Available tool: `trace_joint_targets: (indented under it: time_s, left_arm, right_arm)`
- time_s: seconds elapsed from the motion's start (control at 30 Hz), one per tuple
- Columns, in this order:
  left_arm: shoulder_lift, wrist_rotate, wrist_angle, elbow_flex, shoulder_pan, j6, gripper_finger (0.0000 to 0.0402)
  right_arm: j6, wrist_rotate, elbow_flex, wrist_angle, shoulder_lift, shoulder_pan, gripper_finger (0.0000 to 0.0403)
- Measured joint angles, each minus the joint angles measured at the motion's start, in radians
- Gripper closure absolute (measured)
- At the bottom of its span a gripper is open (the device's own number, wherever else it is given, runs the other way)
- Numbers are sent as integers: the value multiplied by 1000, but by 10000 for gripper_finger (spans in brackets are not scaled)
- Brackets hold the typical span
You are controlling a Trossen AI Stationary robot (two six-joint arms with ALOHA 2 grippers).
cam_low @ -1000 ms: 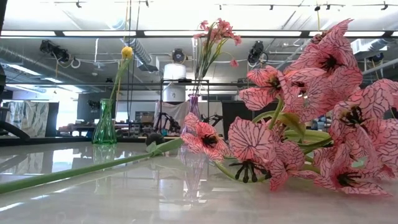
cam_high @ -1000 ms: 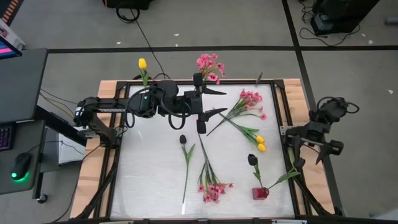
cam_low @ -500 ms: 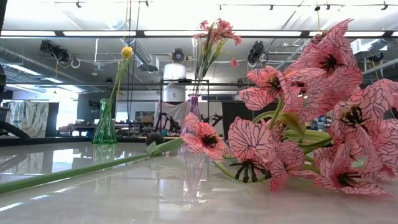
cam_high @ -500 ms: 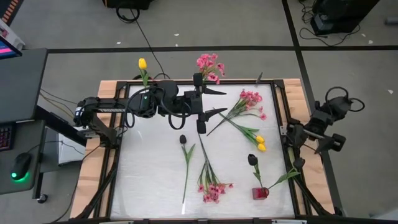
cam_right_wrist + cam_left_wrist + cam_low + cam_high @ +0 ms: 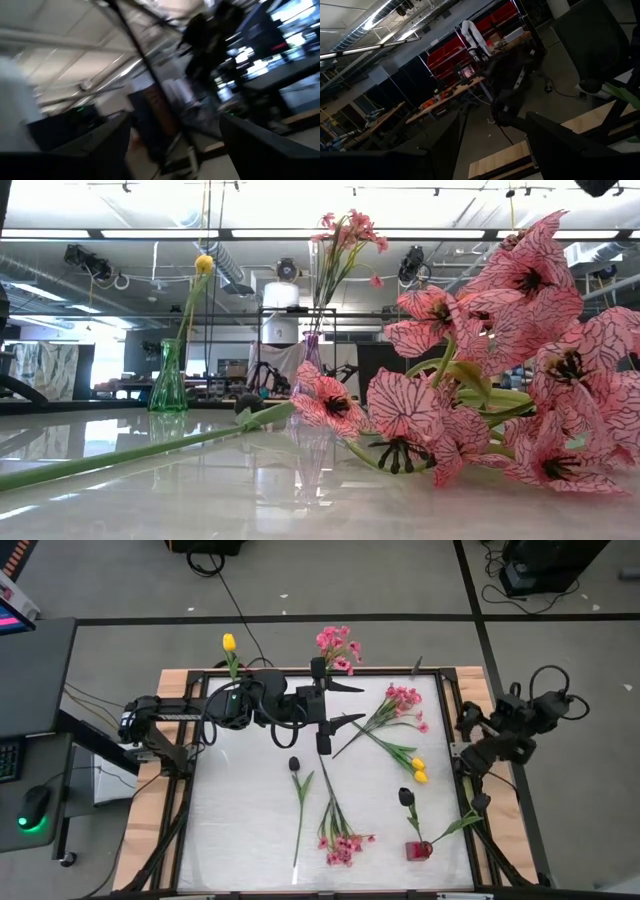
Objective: Sort flowers into vase by color
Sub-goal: Put the top yellow flower into the green vase
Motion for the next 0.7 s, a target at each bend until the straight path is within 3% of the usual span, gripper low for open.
trace_joint_targets:
  time_s: [0.4, 0.7]
  left_arm:
    - [0, 0, 0, 0, 0, 0, 168]
    - [0, 0, 0, 0, 0, 0, 168]
  right_arm:
    - [-130, 351, 0, 105, 50, 0, 89]
    - [-334, 528, 0, 298, 147, 0, 89]
